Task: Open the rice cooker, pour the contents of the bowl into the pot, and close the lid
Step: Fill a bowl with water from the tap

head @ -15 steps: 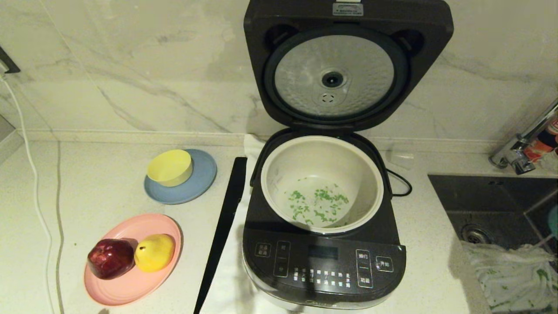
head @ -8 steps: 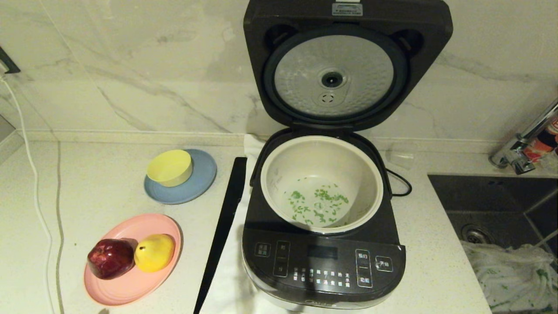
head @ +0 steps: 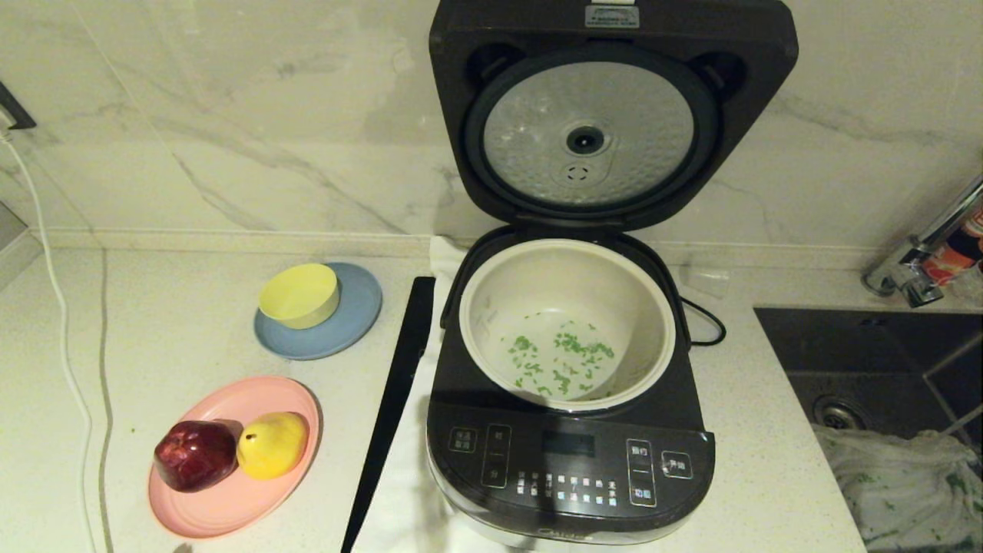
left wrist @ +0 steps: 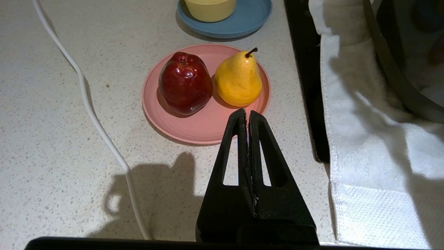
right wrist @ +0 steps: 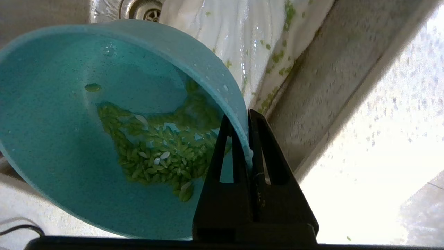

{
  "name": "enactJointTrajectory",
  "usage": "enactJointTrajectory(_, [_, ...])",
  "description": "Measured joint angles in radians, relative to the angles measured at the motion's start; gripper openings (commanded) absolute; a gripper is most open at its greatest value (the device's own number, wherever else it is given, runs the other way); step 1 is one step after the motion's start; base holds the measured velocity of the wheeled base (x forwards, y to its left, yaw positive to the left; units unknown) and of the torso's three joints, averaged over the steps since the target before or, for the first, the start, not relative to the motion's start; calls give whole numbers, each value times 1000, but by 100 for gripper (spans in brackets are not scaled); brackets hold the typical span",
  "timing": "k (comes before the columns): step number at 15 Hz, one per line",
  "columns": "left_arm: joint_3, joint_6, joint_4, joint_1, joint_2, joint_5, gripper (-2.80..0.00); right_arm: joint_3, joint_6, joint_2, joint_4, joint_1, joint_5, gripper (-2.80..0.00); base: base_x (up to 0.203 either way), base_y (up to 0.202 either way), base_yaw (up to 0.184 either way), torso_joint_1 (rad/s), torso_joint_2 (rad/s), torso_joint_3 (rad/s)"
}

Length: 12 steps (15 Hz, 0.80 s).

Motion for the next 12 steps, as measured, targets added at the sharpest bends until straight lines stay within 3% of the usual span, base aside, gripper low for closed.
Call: enactJointTrajectory(12, [0,0,0,0,0,0,-280,-190,34,116,7,52,-1,-280,0,0,0,0,0,0])
